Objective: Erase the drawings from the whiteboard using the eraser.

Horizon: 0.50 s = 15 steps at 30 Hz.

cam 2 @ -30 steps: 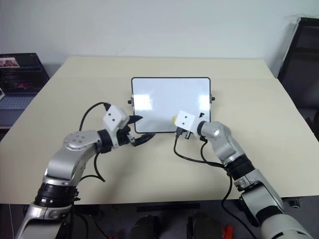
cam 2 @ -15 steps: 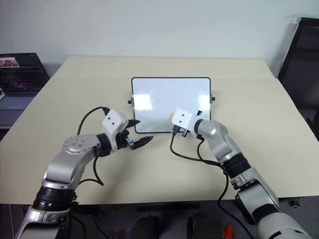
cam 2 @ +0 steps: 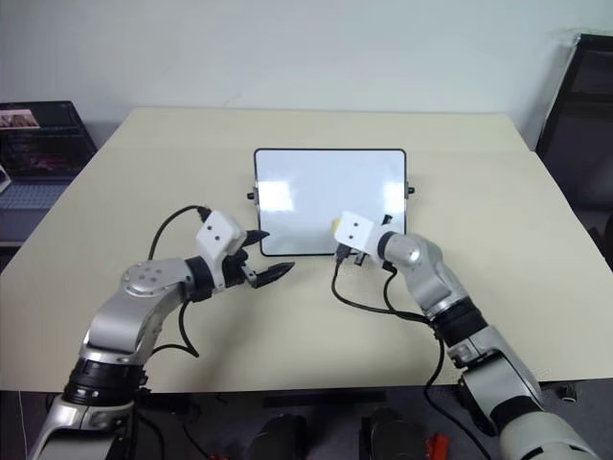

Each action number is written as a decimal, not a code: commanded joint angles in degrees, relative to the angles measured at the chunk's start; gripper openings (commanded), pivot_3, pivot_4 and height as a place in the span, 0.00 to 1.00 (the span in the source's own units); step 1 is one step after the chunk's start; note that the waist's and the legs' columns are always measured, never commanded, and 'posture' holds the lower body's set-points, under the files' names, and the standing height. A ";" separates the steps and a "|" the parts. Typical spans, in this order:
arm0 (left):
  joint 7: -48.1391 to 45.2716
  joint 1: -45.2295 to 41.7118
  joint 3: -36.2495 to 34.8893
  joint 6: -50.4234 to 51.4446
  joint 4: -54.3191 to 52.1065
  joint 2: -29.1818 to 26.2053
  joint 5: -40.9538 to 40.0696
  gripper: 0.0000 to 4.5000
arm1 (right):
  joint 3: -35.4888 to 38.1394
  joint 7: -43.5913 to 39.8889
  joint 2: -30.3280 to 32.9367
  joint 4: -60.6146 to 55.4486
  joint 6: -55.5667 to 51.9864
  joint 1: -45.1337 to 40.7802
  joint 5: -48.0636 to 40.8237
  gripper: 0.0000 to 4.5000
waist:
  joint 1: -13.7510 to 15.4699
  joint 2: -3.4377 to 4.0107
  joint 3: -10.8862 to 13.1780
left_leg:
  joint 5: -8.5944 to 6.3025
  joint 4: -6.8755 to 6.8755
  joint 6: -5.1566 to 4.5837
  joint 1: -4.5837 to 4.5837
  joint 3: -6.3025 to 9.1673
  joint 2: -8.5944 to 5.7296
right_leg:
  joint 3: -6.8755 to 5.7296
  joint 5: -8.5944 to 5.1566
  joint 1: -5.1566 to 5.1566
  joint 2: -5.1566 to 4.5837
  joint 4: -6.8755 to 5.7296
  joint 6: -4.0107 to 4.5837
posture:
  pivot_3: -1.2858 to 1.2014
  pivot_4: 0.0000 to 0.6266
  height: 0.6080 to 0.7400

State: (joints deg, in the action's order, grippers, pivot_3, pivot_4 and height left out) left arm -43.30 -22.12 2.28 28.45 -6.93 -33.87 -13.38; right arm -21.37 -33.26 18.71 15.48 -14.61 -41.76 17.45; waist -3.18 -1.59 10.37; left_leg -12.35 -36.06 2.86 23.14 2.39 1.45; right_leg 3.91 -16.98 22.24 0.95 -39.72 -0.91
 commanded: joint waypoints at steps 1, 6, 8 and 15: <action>-0.33 -1.20 -0.43 -0.80 -1.49 0.18 -0.61 1.00 | 5.85 -1.33 -1.41 -9.19 -4.48 1.47 -6.15 0.24 | 0.04 0.00 0.00 | 0.00 0.00 0.00 0.01 0.00 0.00 | 0.00 0.00 0.01 0.00 0.01 0.00 | 0.52 0.24 1.00; -1.39 -2.02 -1.70 -3.45 -2.81 2.49 -3.46 1.00 | 14.72 -0.38 -1.03 -23.38 -11.83 6.68 -12.93 0.24 | 0.26 0.01 0.01 | 0.00 0.01 0.00 0.12 0.20 0.01 | -0.03 0.00 0.05 -0.01 0.09 0.00 | 0.52 0.24 1.00; -2.44 -2.00 -1.53 -4.55 -3.91 2.83 -4.25 1.00 | 18.37 0.60 0.33 -29.73 -16.35 11.21 -14.31 0.24 | 0.52 0.00 0.01 | -0.01 0.02 0.01 0.19 0.29 0.00 | -0.06 0.00 0.03 -0.01 0.17 0.00 | 0.52 0.24 1.00; -7.84 -5.56 2.25 -7.27 -3.49 3.76 -5.22 1.00 | 27.59 9.15 -3.22 -49.32 -31.93 27.93 -17.69 0.24 | 1.38 0.00 0.01 | -0.01 -0.01 0.02 0.43 0.34 -0.03 | -0.18 0.00 0.08 -0.02 0.36 0.00 | 0.52 0.24 1.00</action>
State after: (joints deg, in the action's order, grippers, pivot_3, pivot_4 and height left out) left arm -49.17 -26.28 3.54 23.36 -8.88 -30.03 -17.99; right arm 4.83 -25.69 15.67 -28.90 -43.40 -14.53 0.83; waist -1.80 -1.58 10.38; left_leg -12.36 -36.07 2.88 23.56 2.72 1.42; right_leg 3.74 -17.00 22.31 0.93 -39.35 -0.95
